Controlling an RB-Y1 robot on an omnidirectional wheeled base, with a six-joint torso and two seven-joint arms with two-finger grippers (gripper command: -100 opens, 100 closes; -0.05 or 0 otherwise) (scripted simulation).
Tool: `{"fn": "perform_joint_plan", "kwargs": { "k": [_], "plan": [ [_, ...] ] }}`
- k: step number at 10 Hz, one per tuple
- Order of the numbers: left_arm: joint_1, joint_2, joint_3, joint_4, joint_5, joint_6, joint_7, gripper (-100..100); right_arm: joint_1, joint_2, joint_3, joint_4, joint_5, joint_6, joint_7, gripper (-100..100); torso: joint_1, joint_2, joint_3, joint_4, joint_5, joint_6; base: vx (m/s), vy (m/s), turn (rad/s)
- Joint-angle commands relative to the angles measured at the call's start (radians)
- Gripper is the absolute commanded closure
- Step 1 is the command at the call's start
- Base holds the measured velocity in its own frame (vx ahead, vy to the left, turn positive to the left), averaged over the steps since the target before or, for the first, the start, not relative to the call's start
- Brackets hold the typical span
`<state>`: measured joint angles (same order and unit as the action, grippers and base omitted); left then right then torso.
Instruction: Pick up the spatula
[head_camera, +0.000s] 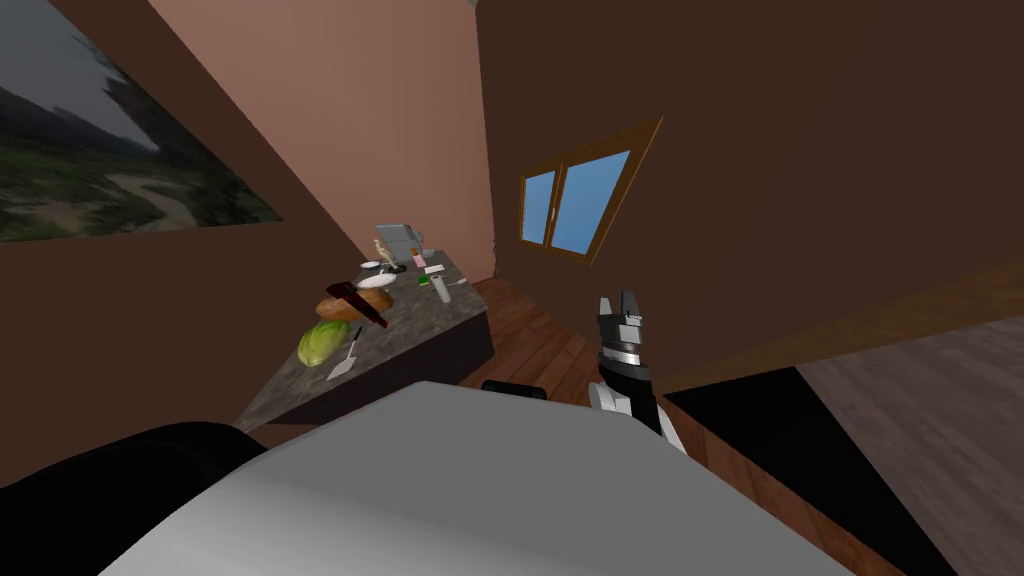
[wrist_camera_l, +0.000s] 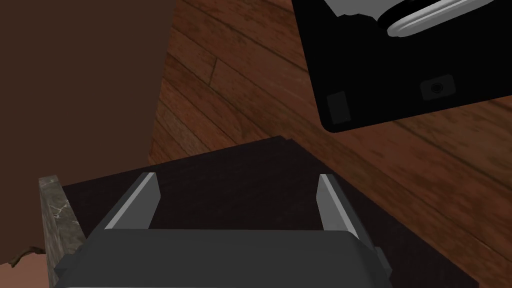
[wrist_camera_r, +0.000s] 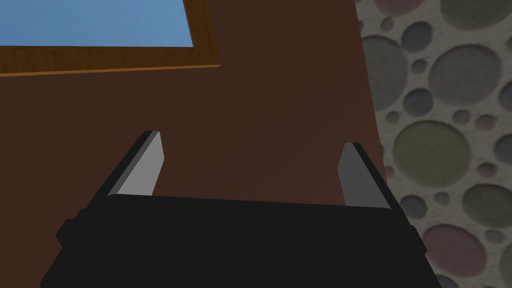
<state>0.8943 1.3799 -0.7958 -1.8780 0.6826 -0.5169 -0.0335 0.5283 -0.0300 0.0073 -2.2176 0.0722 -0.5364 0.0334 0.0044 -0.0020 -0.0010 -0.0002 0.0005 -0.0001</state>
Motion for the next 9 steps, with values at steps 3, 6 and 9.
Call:
{"fn": "perform_joint_plan", "kwargs": {
  "k": [3,6,9],
  "plan": [
    [0.023,0.087,-0.036,0.052,0.040,0.000,0.008,-100,0.000,0.000,0.000,0.000,0.000,0.000,0.000,0,0.000,-0.001,0.000,0.000,0.000,0.000,0.046,0.051,-0.151],
    [0.064,0.178,-0.066,0.100,0.097,0.007,0.016,-100,0.000,0.000,0.000,0.000,0.000,0.000,0.000,0,0.000,0.000,0.000,0.000,0.000,-0.001,0.032,0.062,-0.186],
    [0.105,0.258,-0.088,0.145,0.146,0.014,0.026,-100,0.000,0.000,0.000,0.000,0.000,0.000,0.000,0,0.001,0.000,0.000,0.000,0.000,0.000,0.031,0.069,-0.209]
  ]
}}
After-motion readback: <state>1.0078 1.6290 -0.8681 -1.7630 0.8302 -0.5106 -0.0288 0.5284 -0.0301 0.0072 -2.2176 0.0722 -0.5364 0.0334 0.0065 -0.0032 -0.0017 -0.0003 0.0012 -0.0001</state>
